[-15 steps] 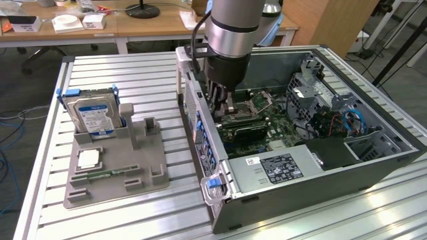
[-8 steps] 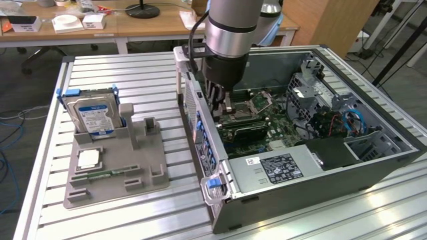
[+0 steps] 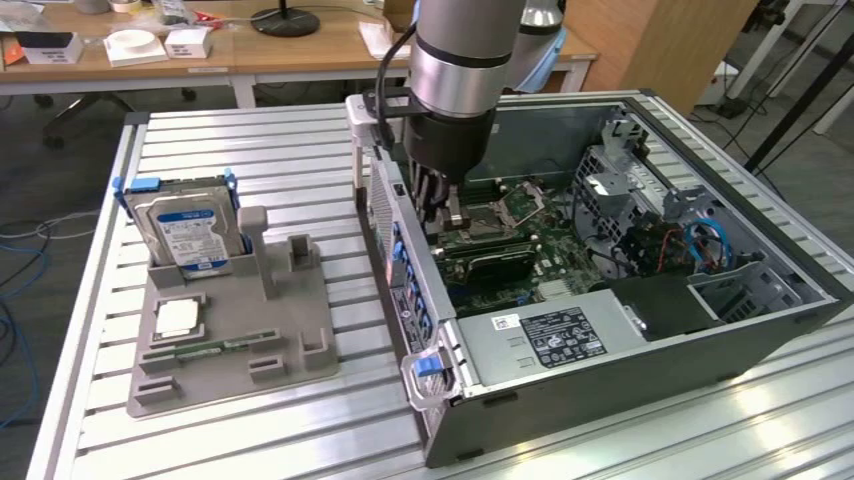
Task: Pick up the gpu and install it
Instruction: 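Press down on the gpu until it lock into place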
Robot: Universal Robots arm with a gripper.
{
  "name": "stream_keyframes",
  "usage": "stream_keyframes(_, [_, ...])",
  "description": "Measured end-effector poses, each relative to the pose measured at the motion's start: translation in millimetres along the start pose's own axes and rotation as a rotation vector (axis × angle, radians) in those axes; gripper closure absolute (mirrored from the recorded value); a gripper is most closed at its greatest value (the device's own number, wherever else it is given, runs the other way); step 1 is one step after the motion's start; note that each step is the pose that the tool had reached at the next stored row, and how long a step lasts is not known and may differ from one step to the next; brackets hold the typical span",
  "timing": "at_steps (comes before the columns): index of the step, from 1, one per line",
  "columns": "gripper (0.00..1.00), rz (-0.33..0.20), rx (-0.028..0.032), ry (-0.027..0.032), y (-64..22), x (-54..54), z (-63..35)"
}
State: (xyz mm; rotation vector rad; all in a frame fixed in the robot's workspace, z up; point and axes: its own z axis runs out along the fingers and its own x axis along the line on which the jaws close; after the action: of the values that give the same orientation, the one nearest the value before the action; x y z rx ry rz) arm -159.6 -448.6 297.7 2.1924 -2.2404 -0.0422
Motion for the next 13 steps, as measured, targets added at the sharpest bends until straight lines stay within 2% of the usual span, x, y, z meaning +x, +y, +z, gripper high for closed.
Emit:
stream_keyframes(2, [0.89,0.000,0.0001,-0.0019,-0.1,0.0,1.5])
stream_keyframes(4, [0.89,-0.001,0.0032,-0.0079,-0.5,-0.2,4.4])
stream_keyframes(6, [0.89,0.000,0.0017,-0.0079,-0.4,-0.1,4.1])
stream_keyframes(8, [0.89,0.000,0.0008,-0.0116,-1.8,-0.1,3.7])
stream_keyframes(10, [0.89,0.000,0.0010,-0.0160,-7.4,-0.2,3.5])
stream_keyframes(13, [0.89,-0.001,0.0010,-0.0219,-21.3,-0.5,3.3])
